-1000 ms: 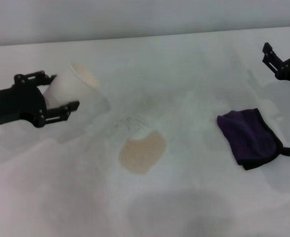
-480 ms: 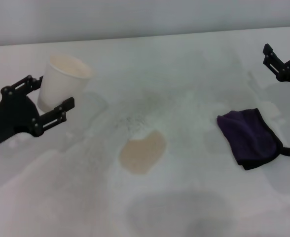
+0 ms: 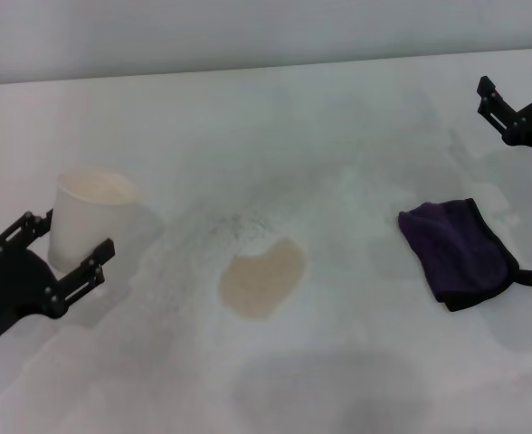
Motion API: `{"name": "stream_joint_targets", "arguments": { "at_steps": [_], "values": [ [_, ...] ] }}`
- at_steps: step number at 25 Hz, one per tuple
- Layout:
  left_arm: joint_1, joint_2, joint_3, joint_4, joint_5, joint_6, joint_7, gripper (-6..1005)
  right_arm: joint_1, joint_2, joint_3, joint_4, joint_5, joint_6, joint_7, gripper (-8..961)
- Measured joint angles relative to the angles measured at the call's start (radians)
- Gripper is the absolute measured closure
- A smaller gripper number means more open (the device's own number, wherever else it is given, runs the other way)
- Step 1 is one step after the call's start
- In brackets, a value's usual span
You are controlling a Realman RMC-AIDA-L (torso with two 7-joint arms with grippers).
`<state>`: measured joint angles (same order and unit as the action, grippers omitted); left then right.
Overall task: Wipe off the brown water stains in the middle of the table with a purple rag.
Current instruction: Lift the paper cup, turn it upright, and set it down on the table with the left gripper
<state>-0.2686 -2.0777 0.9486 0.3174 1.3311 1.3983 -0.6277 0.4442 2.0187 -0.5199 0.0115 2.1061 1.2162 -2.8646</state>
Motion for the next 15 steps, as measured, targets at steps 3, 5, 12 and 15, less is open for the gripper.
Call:
{"name": "stream_joint_targets", "arguments": {
  "at_steps": [3, 5, 12, 15],
  "values": [
    [0.013, -0.001, 0.003, -0.014, 0.000, -0.022, 0.013, 270, 0.000, 0.000, -0.002, -0.001, 0.000, 0.008, 0.001, 113],
    [0.017, -0.002, 0.003, -0.030, -0.001, -0.033, 0.032, 270, 0.001, 0.000, -0.006, -0.001, 0.000, 0.011, 0.001, 113],
    [0.020, -0.004, 0.004, -0.079, 0.003, -0.070, 0.095, 270, -0.008, 0.000, -0.011, -0.001, 0.000, 0.031, 0.004, 113],
    [0.023, -0.004, 0.002, -0.096, -0.001, -0.090, 0.125, 270, -0.009, -0.001, -0.011, -0.001, 0.000, 0.032, 0.004, 112]
  ]
}}
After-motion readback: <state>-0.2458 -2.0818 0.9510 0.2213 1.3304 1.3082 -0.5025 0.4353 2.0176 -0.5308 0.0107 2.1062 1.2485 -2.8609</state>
